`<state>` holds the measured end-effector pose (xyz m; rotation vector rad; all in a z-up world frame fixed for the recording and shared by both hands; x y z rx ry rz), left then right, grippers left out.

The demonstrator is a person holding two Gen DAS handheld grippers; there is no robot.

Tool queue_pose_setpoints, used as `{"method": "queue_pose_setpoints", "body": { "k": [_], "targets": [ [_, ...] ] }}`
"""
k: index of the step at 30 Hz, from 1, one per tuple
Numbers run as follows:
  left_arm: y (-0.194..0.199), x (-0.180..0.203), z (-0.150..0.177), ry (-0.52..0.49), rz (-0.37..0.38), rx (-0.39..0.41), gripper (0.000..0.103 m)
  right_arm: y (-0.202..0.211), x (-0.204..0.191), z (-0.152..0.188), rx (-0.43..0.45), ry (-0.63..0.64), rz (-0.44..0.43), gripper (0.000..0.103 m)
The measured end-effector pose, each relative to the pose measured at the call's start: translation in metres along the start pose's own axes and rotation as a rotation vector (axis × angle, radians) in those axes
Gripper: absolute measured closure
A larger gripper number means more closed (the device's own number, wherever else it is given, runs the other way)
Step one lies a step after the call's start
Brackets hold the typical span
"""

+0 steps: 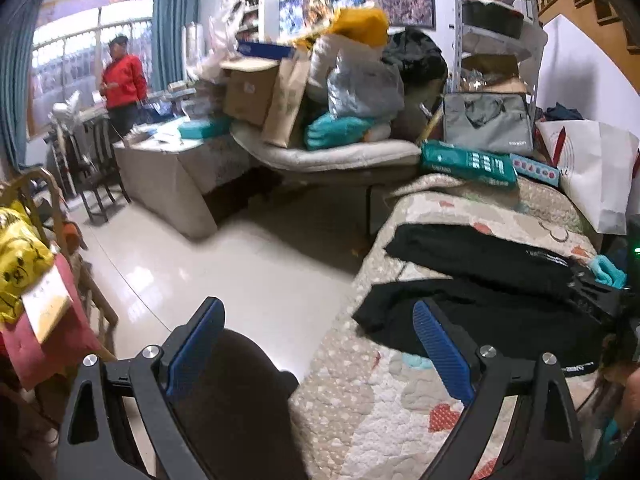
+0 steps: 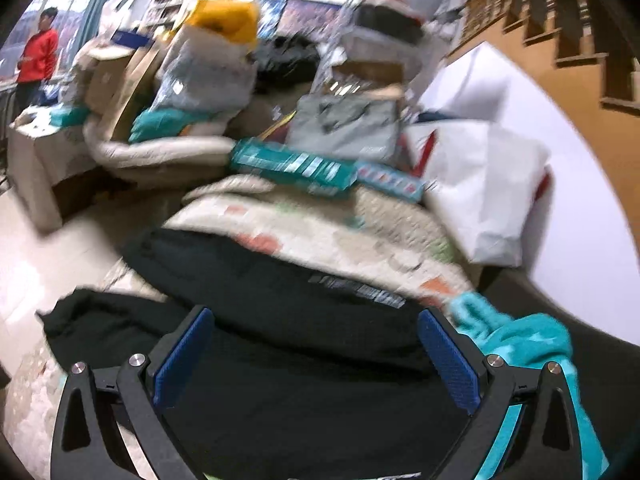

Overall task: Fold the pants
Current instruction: 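Move both tools toward the waistband of the black pants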

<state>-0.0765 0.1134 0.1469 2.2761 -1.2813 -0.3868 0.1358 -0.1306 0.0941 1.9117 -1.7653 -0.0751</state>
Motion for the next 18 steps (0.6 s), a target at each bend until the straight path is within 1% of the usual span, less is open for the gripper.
{"method": "queue_pose_setpoints", "body": {
  "k": [2,4,6,9,11,14,15,18],
  "targets": [
    [0.011,0.001,-0.008,-0.012,-0.005,0.056,0.008,0.010,0.013,-0.007,0.051,-0.017,0.053,0.000],
    [0.022,0.004,-0.015,-0.022,0.016,0.109,0.008,0.018,0.025,-0.015,0.095,-0.025,0.110,0.000],
    [0.032,0.008,-0.020,-0.038,0.025,0.140,0.008,0.023,0.033,-0.020,0.113,-0.029,0.137,0.000],
    [0.040,0.013,-0.024,-0.070,0.015,0.164,0.007,0.029,0.042,-0.022,0.129,-0.042,0.152,0.000],
    [0.041,0.017,-0.025,-0.079,0.011,0.160,0.007,0.037,0.049,-0.023,0.157,-0.047,0.173,0.000],
    [0.035,0.018,-0.026,-0.058,0.022,0.121,0.007,0.041,0.053,-0.020,0.183,-0.029,0.184,0.000],
    [0.031,0.017,-0.027,-0.050,0.028,0.107,0.007,0.037,0.051,-0.016,0.176,-0.006,0.169,0.000],
    [0.022,0.016,-0.026,-0.039,0.044,0.086,0.007,0.020,0.043,-0.001,0.100,0.036,0.126,0.000]
  ]
}}
Point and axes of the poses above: each gripper's, at about its wrist camera, not at the fingertips, and y roughly against the way its jaws point, x to its right, z to its underside, the point moved 9 cm from there along -y, roughly the way its jaws point
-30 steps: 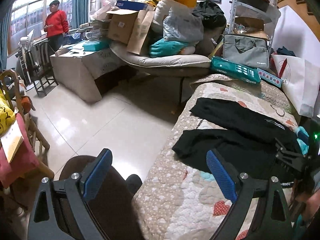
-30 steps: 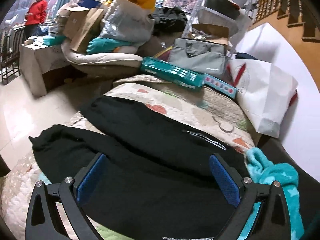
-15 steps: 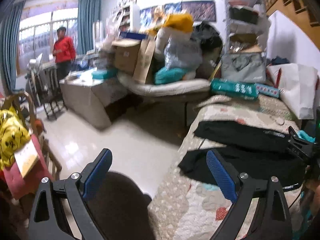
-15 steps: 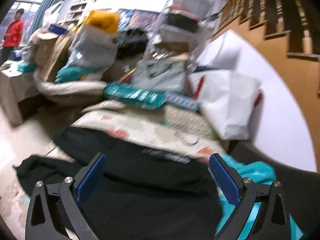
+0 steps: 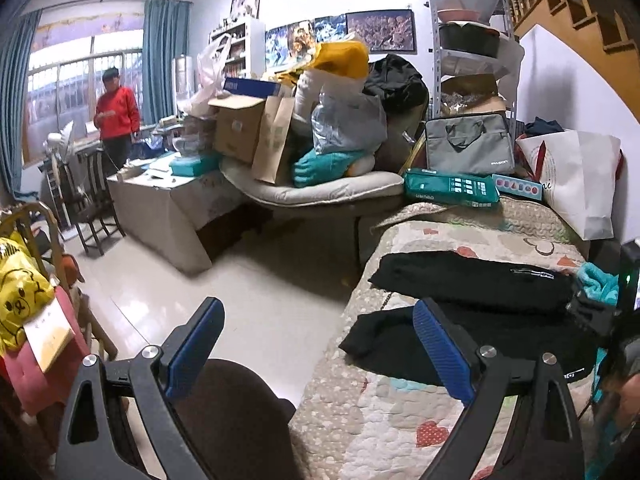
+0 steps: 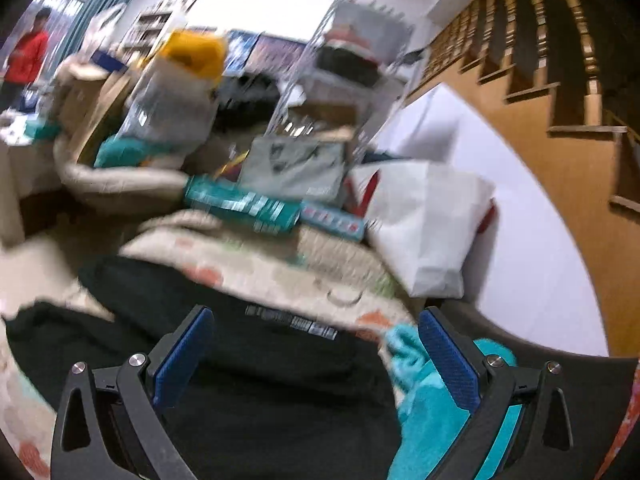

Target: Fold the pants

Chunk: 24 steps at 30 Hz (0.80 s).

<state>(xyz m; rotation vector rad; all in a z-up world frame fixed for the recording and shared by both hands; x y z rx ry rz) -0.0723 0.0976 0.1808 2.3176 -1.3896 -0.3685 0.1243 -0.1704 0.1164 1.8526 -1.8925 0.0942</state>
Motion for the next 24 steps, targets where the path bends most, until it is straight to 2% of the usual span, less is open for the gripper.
{"method": "queue_pose_setpoints", "body": {
  "k": [7,15,20,24],
  "targets": [
    [-0.037,0.007,0.008,0.000,0.053,-0.068,0.008,-0.009,-0.007,0.016,-0.056,0.010,-0.038,0.000],
    [-0.118,0.033,0.028,-0.106,0.116,-0.198,0.008,-0.018,0.010,0.022,-0.126,-0.086,-0.099,0.000],
    [-0.175,0.043,0.030,-0.064,0.171,-0.288,0.008,-0.028,0.018,0.031,-0.178,-0.133,-0.136,0.000],
    [-0.213,0.058,0.024,-0.054,0.213,-0.310,0.008,-0.050,0.031,0.035,-0.247,-0.189,-0.154,0.000]
  ]
}}
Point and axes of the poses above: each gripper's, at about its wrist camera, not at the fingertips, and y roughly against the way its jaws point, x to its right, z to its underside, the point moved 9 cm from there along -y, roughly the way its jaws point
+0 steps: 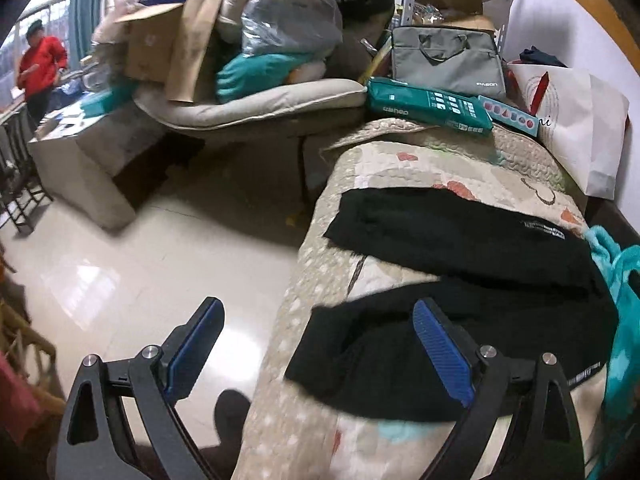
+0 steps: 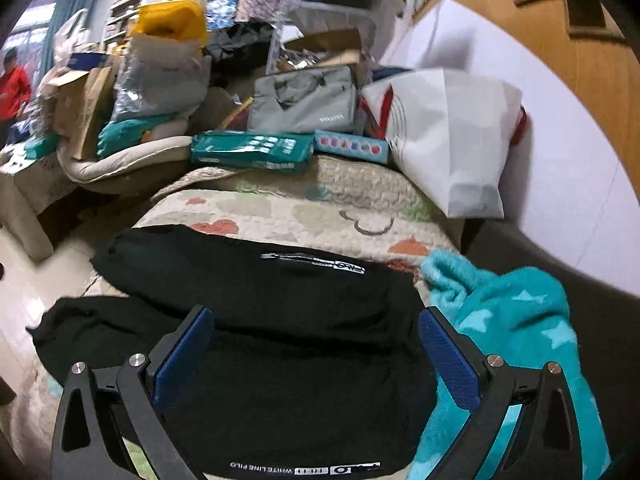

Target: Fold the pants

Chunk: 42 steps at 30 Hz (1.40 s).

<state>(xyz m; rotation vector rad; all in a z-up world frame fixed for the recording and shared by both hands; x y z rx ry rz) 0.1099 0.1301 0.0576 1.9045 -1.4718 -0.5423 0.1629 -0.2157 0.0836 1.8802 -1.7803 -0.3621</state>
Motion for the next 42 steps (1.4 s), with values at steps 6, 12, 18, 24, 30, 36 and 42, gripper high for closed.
{"method": "queue_pose_setpoints", "body": {
  "k": [6,12,18,24,30,36,42],
  "targets": [
    [-0.064,0.021,-0.039,-0.001,0.086,-0.034,0.008,-0.034,0.015,-0.024,-0.087,0.016,-0.066,0.000],
    [-0.121,0.039,-0.071,-0.068,0.158,-0.056,0.018,-0.093,0.023,-0.033,-0.186,0.155,-0.082,0.012],
    [-0.180,0.050,-0.087,-0.062,0.226,-0.114,0.018,-0.160,0.028,-0.035,-0.278,0.164,-0.140,0.019],
    [-0.225,0.048,-0.102,-0.029,0.249,-0.128,0.018,-0.212,0.015,-0.034,-0.324,0.207,-0.209,0.019],
    [-0.259,0.036,-0.108,0.032,0.289,-0.162,0.018,-0.248,-0.002,-0.029,-0.350,0.283,-0.256,0.019],
    [-0.271,0.056,-0.096,-0.092,0.319,-0.184,0.018,-0.269,-0.018,-0.018,-0.386,0.326,-0.315,0.020],
    [-0.261,0.088,-0.089,-0.230,0.316,-0.174,0.054,-0.279,-0.024,-0.007,-0.393,0.355,-0.331,0.019]
  ]
}}
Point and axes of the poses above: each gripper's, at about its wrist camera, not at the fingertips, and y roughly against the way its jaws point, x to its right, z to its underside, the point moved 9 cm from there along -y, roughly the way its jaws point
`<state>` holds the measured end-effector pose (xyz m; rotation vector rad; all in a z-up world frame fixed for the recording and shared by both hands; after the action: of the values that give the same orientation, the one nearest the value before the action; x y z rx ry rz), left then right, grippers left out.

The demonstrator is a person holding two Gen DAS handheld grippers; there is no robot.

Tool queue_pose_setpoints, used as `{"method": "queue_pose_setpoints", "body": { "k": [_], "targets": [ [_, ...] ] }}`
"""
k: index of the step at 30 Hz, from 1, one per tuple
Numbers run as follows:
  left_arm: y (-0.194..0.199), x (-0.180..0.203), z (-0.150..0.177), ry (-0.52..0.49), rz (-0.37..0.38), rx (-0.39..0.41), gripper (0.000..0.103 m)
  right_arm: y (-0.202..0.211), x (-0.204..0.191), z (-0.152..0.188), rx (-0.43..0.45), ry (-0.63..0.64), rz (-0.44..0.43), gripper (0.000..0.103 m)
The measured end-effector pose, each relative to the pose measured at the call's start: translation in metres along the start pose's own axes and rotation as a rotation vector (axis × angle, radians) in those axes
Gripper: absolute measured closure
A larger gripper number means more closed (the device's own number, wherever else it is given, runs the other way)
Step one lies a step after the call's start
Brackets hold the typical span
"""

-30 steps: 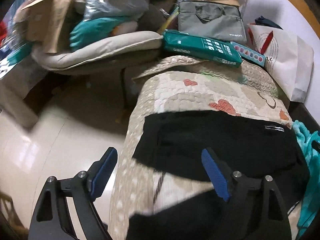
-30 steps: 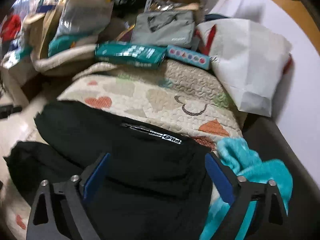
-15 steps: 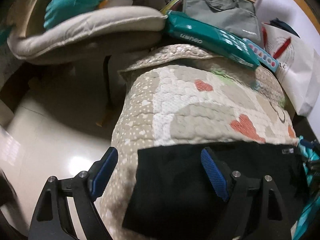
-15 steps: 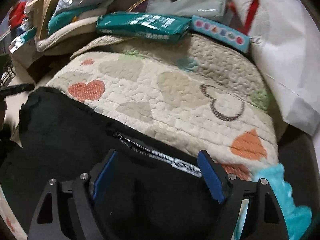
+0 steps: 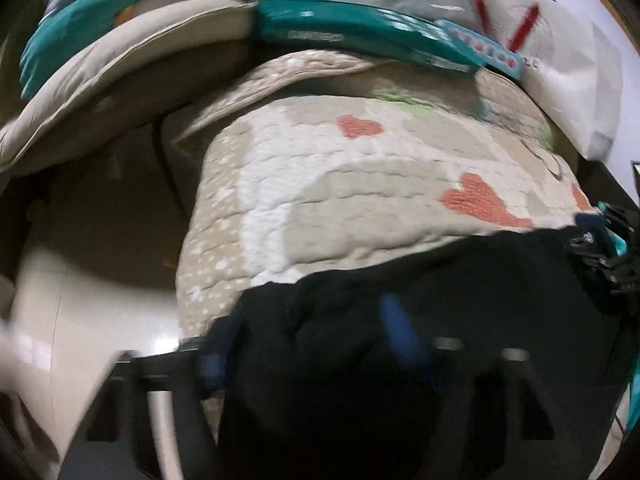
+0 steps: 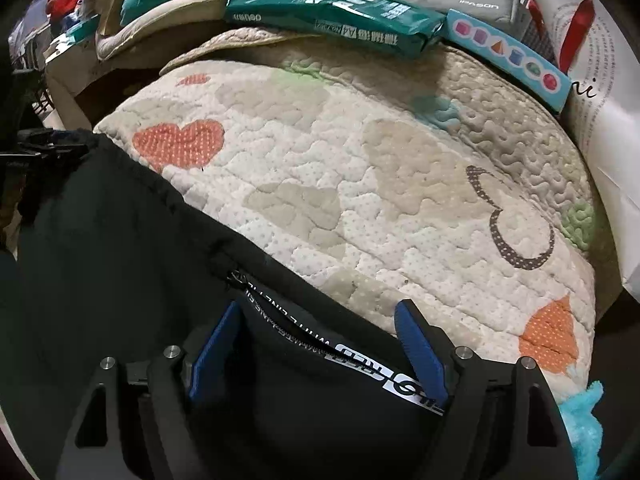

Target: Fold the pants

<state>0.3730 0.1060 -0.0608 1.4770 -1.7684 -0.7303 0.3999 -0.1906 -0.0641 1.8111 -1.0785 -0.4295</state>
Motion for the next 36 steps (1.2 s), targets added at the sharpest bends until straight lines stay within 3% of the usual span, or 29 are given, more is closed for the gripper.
{"method": "queue_pose_setpoints", "body": {
  "k": [1,2,5,6,7,8,12,18,25,31,36],
  "targets": [
    [0.002,0.000,-0.001,0.001,0.001,0.003,0.082,-0.001,0.000,0.000,0.000,0.005,0.000,0.019],
    [0.004,0.003,-0.002,0.009,0.035,-0.005,0.086,-0.002,-0.001,0.000,0.000,0.006,-0.002,0.019],
    [0.007,0.005,-0.004,0.023,0.050,-0.009,0.089,-0.004,-0.002,-0.001,-0.006,-0.003,-0.024,0.028],
    [0.008,0.005,-0.003,0.019,0.046,-0.008,0.089,-0.003,-0.004,-0.001,-0.008,-0.006,-0.037,0.038],
    [0.009,0.006,-0.003,0.017,0.046,-0.007,0.089,-0.001,-0.007,-0.001,-0.009,-0.011,-0.056,0.056],
    [0.010,0.007,-0.003,0.017,0.048,-0.006,0.089,0.001,-0.009,-0.001,-0.012,-0.019,-0.078,0.064],
    [0.022,0.007,-0.007,0.022,0.058,0.019,0.090,0.009,-0.015,0.001,-0.016,-0.050,-0.114,0.085],
    [0.057,0.012,-0.017,0.021,0.079,0.089,0.090,0.028,-0.017,-0.001,0.016,-0.079,-0.082,0.089],
    [0.124,0.029,-0.007,-0.023,0.066,0.198,0.090,0.080,-0.027,0.009,0.076,-0.119,-0.062,0.091],
    [0.173,0.041,0.038,-0.080,0.022,0.239,0.090,0.132,-0.060,0.047,0.064,-0.091,-0.071,0.091],
    [0.190,0.039,0.108,-0.070,-0.004,0.156,0.089,0.154,-0.109,0.111,-0.031,-0.014,-0.106,0.095]
  ]
}}
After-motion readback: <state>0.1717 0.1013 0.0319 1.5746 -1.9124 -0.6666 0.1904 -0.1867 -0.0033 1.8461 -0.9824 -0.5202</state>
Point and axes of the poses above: each gripper's, at about its wrist camera, not at the fingertips, and y roughly against the way its jaws point, x to its right, z to its underside, the point moved 9 cm from there along -y, roughly the way its jaws point
